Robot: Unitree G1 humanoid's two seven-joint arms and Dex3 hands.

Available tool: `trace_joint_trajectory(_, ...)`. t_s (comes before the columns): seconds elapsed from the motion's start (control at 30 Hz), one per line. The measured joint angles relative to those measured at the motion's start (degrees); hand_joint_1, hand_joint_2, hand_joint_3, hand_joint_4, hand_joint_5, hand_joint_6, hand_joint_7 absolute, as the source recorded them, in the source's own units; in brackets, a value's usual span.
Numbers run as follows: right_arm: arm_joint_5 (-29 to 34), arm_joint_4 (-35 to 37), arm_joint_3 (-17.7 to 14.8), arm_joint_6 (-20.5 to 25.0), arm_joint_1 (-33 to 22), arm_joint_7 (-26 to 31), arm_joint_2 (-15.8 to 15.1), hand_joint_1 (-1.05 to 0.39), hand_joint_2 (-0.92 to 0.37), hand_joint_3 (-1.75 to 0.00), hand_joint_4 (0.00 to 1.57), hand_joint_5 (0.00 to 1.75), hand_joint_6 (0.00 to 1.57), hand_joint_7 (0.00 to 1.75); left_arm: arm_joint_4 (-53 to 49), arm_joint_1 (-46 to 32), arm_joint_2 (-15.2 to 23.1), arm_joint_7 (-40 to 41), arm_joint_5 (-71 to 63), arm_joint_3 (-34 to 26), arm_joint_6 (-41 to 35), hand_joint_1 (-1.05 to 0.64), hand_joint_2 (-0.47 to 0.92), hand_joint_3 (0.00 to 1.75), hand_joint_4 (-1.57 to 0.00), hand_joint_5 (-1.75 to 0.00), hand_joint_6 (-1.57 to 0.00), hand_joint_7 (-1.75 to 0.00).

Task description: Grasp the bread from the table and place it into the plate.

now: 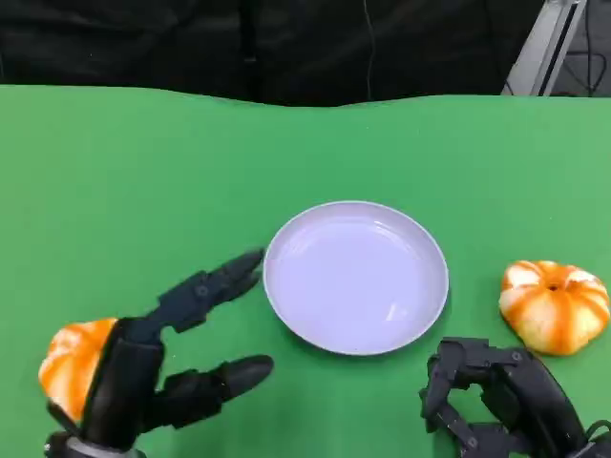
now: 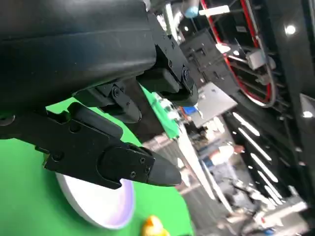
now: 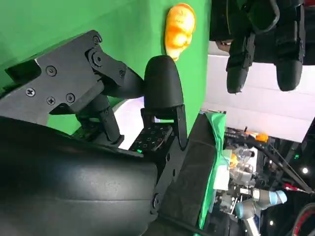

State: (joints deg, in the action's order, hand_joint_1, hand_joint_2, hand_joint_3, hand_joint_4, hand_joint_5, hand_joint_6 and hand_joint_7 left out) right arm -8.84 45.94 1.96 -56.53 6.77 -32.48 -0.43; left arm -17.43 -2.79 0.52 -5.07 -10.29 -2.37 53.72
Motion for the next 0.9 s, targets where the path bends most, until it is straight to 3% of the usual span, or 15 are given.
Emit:
trace_joint_trajectory(0.17,0.1,0.0,0.0,-0.1,0.0,0.1,0.0,-0.14,-0.56,-1.03,0.83,1.59,0.86,1.28,3.2,-0.4,3.6,6.6,-10.4,-4.0,-2.8,-0.68,0.92,0.23,-0.61,0.00,-0.57,0.00)
trace_joint_trajectory(0.33,0.0,0.0,0.0,-0.1,0.0,0.1,0.0,-0.13,-0.57,-1.02,0.83,1.58,0.86,1.28,9.6,-2.4,7.6,11.3,-20.0,-6.5,-11.9,-0.70,0.92,0.22,-0.62,-0.01,-0.59,-0.01)
trace_joint_trajectory(0.43,0.0,0.0,0.0,-0.1,0.0,0.1,0.0,-0.13,-0.57,-1.02,0.83,1.58,0.87,1.28,13.8,-4.0,8.0,12.4,-23.4,-6.6,-19.4,-0.70,0.92,0.23,-0.62,-0.01,-0.59,-0.01)
trace_joint_trajectory(0.63,0.0,0.0,0.0,0.0,0.0,0.1,0.0,-0.13,-0.57,-1.02,0.84,1.58,0.86,1.28,19.7,-6.0,9.3,12.6,-28.1,-5.9,-31.9,-0.73,0.92,0.28,-0.60,0.00,-0.57,0.00)
trace_joint_trajectory(0.9,0.2,-0.1,0.1,-0.1,0.0,0.7,0.0,-0.13,-0.57,-1.03,0.83,1.58,0.86,1.29,25.1,-7.3,16.5,6.0,-30.8,-3.9,-43.9,-0.83,0.92,0.32,-0.63,-0.02,-0.60,-0.01)
